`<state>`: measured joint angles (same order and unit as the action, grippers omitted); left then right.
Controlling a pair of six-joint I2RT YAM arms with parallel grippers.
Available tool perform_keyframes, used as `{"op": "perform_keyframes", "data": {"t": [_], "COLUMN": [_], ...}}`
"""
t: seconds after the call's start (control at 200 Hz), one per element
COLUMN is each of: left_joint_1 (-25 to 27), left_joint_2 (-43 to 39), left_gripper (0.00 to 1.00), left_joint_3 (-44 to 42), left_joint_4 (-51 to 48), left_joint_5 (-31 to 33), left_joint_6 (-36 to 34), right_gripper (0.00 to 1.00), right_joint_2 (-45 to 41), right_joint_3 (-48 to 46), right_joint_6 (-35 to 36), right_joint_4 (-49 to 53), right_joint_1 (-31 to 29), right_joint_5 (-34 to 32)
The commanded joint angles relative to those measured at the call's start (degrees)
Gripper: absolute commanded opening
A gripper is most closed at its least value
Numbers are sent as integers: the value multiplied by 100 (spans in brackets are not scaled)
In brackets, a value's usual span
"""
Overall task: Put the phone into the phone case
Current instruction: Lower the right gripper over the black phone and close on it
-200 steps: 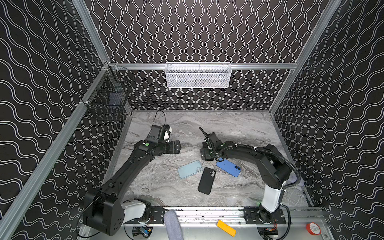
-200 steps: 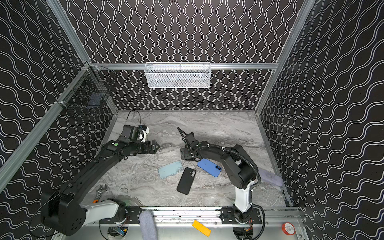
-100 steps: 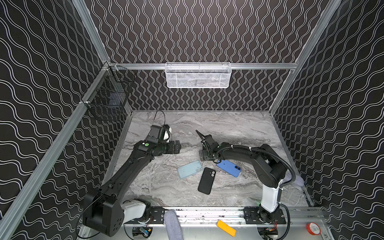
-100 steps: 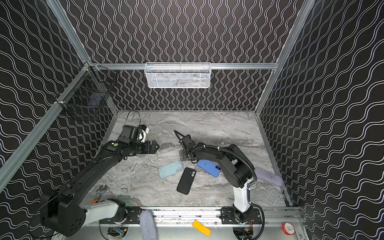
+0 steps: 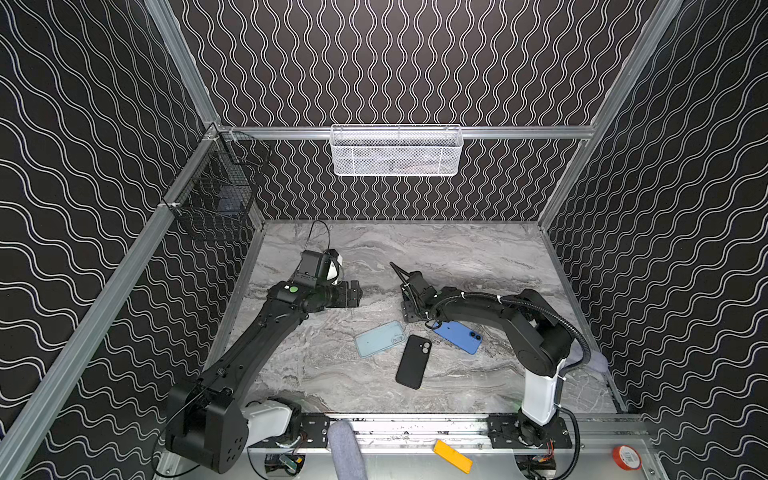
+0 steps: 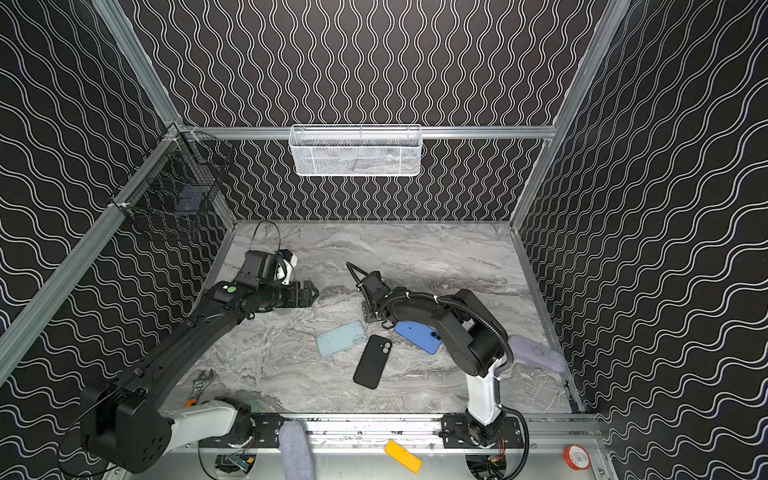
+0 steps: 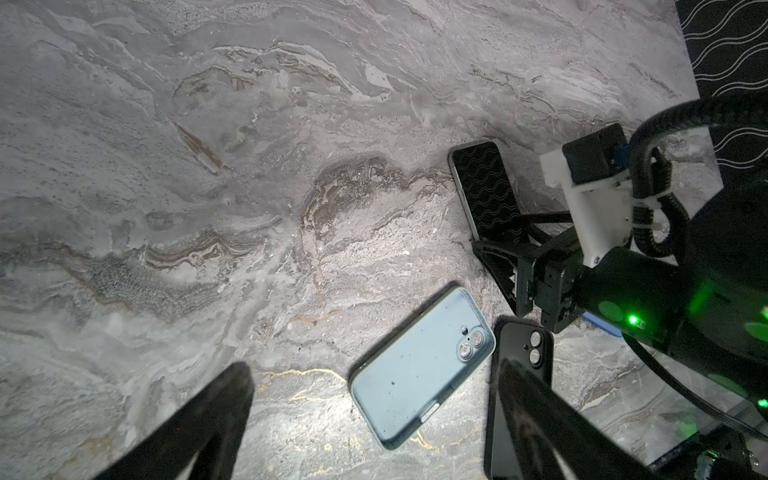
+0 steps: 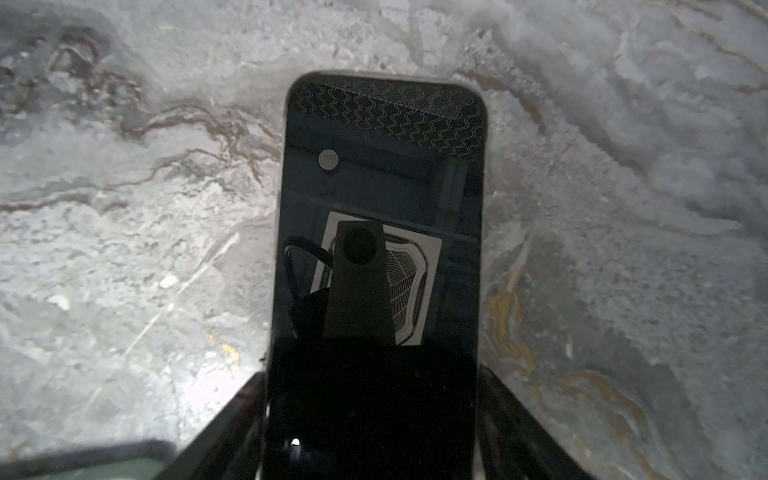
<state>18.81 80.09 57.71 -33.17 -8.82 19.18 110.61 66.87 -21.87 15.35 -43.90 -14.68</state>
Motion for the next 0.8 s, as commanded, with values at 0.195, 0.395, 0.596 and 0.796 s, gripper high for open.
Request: {"op": "perform_keyframes", "data": {"t": [0.195,0.395,0.596,0.796], "left_joint_1": [9,8,4,9], "left_joint_2": [15,45,83,105], "left_gripper": [97,97,97,97], "left_joint_3": [25,23,12,-9], "left_joint_4": [57,63,132,256], "left_joint_5": [64,34,-124,-353], "left_joint_6": [6,-10,11,87], "right_gripper": [67,67,68,68], "right_joint_2": [-117,-510,-1114,-1334], "right_joint_3": [-119,-391,-912,-1183], "right_joint_6": [3,436,930,1174], "right_joint_4": [134,-241,-920,-1226], "right_joint_1": [-32,-29,-9,22], "right_joint_5": [111,280,461,638]}}
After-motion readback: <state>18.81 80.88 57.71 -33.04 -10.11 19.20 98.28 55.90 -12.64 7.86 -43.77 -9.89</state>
